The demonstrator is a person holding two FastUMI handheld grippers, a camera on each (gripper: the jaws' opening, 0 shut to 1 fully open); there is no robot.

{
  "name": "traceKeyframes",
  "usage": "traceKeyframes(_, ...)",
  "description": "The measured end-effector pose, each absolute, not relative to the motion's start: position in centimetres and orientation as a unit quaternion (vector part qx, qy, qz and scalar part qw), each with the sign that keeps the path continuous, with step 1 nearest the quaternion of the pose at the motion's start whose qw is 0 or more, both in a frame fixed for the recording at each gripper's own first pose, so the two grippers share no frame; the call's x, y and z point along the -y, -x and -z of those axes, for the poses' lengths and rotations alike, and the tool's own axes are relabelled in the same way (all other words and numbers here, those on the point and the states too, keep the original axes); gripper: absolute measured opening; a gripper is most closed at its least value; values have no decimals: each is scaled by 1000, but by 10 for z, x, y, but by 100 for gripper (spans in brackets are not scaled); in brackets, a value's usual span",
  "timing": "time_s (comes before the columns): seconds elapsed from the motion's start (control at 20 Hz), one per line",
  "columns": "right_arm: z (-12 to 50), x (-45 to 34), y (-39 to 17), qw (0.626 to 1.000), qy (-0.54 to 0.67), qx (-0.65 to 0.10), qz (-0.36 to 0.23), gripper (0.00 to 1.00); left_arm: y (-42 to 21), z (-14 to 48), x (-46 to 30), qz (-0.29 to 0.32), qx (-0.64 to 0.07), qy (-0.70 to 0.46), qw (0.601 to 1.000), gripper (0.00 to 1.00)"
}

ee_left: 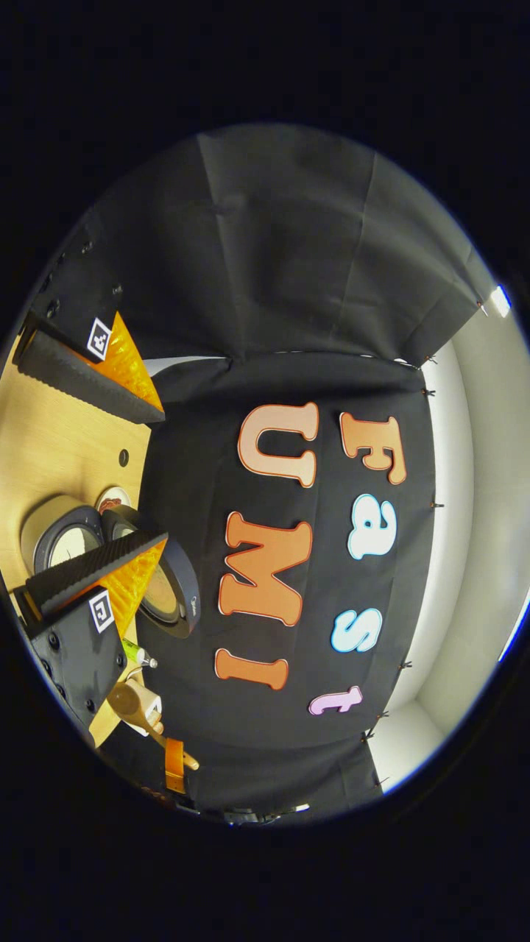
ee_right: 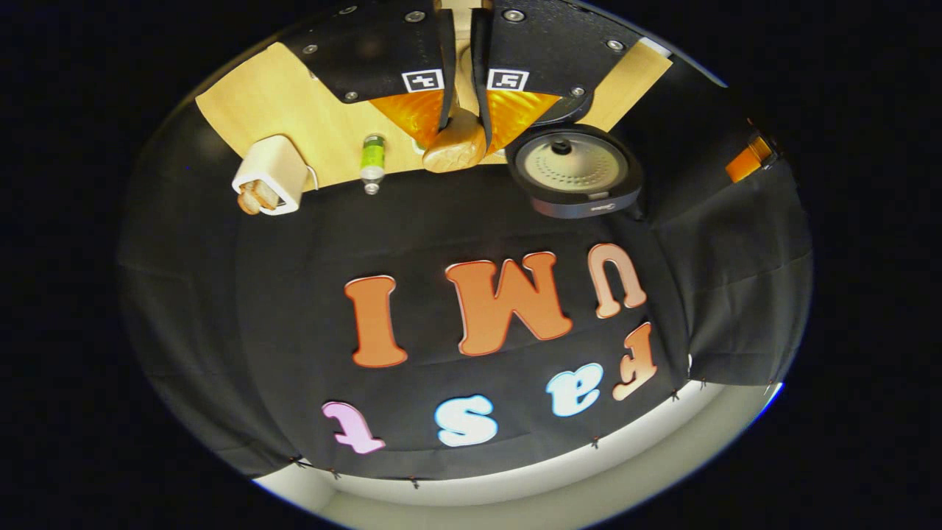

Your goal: Close the left gripper, press the button to open the rice cooker; take a wooden spoon from the chopstick holder with the right hand, scoop a spoonful of rice and pour it into the rice cooker, then put the wooden spoon back into the chopstick holder.

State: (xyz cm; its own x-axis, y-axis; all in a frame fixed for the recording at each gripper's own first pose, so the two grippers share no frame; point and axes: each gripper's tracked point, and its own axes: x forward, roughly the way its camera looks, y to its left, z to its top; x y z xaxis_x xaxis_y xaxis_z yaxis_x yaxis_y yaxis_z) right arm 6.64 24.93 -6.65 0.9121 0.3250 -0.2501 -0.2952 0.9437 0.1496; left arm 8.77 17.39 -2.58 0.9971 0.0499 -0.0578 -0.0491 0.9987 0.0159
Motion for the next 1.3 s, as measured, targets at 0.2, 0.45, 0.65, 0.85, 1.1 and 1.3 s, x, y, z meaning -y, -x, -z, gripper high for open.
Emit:
traceKeyframes(0.2, 88, -178, -74, 977, -83, -155, -121, 7, -83, 22, -146, -31, -22, -21, 999, 95)
traceKeyframes(0.45, 139, -110, -78, 973, -102, -190, -88, 7, -75, 21, -112, -33, -20, -27, 999, 100)
traceKeyframes(0.65, 180, -87, -79, 963, -136, -217, -86, 7, -69, 18, -97, -50, -21, -39, 998, 94)
traceKeyframes(0.85, 215, -82, -79, 954, -152, -240, -94, 7, -59, 19, -84, -59, -24, -43, 997, 94)
traceKeyframes(1.1, 250, -89, -88, 945, -156, -266, -107, 7, -49, 25, -79, -76, -36, -51, 995, 94)
traceKeyframes(1.3, 274, -87, -88, 935, -170, -289, -114, 7, -43, 26, -79, -88, -41, -56, 994, 94)
